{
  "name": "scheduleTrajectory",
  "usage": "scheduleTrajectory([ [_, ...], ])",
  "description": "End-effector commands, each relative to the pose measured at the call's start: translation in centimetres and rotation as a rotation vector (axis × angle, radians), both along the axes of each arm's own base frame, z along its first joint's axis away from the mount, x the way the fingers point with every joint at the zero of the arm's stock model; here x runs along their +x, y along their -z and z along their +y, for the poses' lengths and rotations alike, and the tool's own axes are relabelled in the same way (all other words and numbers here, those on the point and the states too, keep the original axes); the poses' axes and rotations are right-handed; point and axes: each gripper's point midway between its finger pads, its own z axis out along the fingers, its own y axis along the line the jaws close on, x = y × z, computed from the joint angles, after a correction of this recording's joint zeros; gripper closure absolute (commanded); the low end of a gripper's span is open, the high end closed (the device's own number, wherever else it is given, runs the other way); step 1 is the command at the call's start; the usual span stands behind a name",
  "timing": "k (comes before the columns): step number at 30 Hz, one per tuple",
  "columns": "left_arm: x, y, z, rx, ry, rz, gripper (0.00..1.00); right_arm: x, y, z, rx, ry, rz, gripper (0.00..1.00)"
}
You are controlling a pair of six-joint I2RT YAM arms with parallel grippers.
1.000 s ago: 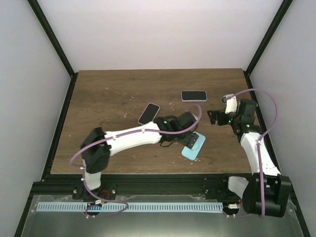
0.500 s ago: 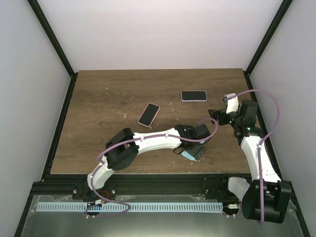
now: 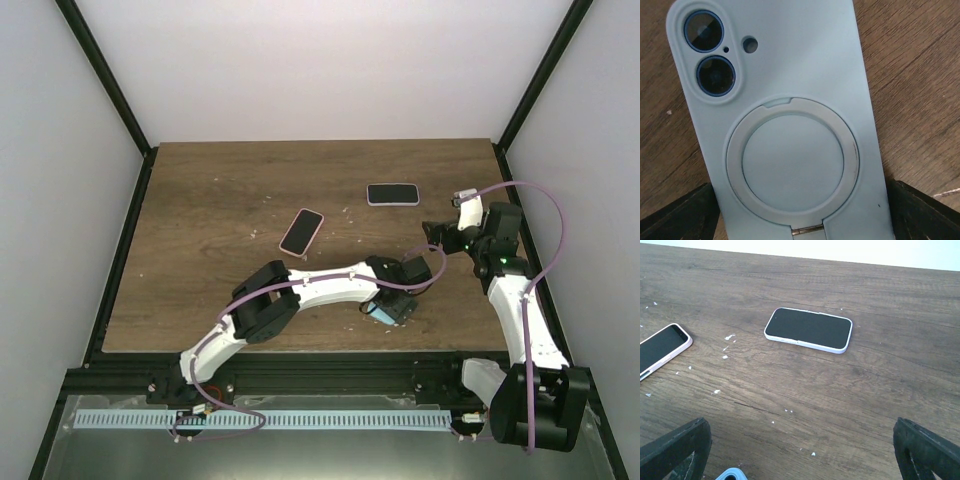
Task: Take the phone out of the phone case
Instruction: Move the phone to the center of the board, then pick up the phone at the center of the board.
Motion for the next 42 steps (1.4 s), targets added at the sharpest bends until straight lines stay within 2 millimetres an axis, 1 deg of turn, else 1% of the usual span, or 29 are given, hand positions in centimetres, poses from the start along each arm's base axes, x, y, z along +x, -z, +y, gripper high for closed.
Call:
scheduleTrajectory([
  [1, -0.2, 0.9, 1.0, 0.065, -0.011, 0.012, 0.10, 0.2, 0.0, -0.5, -0.017, 0.011, -0.011, 0.00],
  [3, -0.5, 1.0, 1.8, 0.083, -0.012, 0.018, 0.16, 0.2, 0.0, -0.4, -0.015, 0.008, -0.010, 0.00],
  [4, -0.6, 0.8, 2.1, 0.086, -0.012, 0.020, 0.20, 0.2, 0.1, -0.4, -0.014, 0.007, -0.007, 0.00],
  [6, -1.3, 1.1, 4.2, 0.132, -0.019, 0.029, 0.23, 0.2, 0.1, -0.4, -0.014, 0.008, -0.007, 0.00],
  [8, -1.8, 0.7, 6.4, 0.166, -0.032, 0.020, 0.24, 0.2, 0.1, -0.4, -0.014, 0.008, -0.007, 0.00],
  [10, -2.6, 0.0, 9.3, 0.193, -0.050, 0.018, 0.24, 0.2, 0.0, -0.4, -0.013, 0.006, -0.009, 0.00],
  [14, -5.6, -0.2, 15.4, 0.244, -0.070, 0.072, 0.24, 0.2, 0.2, -0.2, -0.006, -0.004, -0.002, 0.00],
  [15, -6.3, -0.1, 16.9, 0.263, -0.072, 0.086, 0.22, 0.2, 0.2, -0.2, -0.004, -0.006, -0.001, 0.00],
  [16, -6.8, 0.0, 17.9, 0.266, -0.068, 0.102, 0.17, 0.2, 0.2, -0.1, -0.003, -0.007, 0.000, 0.00],
  [17, -7.1, 0.1, 18.5, 0.258, -0.061, 0.120, 0.11, 0.3, 0.2, -0.2, -0.002, -0.006, 0.000, 0.00],
  [19, -6.9, 0.3, 19.0, 0.230, -0.060, 0.144, 0.04, 0.4, 0.3, -0.2, -0.003, -0.004, 0.003, 0.00],
  [23, -4.7, 0.3, 18.9, 0.222, -0.089, 0.164, 0.00, 0.5, 0.5, -0.2, -0.001, -0.004, 0.013, 0.00],
  [26, -3.6, -0.1, 17.3, 0.196, -0.061, 0.162, 0.00, 0.4, 0.6, -0.2, -0.002, -0.002, 0.014, 0.00],
  [30, -3.5, 0.3, 15.3, 0.172, 0.019, 0.194, 0.00, 0.4, 0.6, -0.3, -0.004, 0.001, 0.013, 0.00],
  [34, -2.2, 0.9, 15.0, 0.194, 0.029, 0.206, 0.00, 0.4, 0.6, -0.4, -0.007, 0.004, 0.012, 0.00],
  [37, -1.8, 0.9, 14.7, 0.193, 0.024, 0.211, 0.00, 0.4, 0.6, -0.4, -0.009, 0.006, 0.013, 0.00],
  [40, -1.7, 1.0, 14.8, 0.195, 0.029, 0.211, 0.05, 0.5, 0.6, -0.5, -0.011, 0.008, 0.013, 0.00],
  [42, -1.8, 1.3, 15.2, 0.214, 0.031, 0.209, 0.08, 0.5, 0.6, -0.5, -0.011, 0.007, 0.014, 0.00],
])
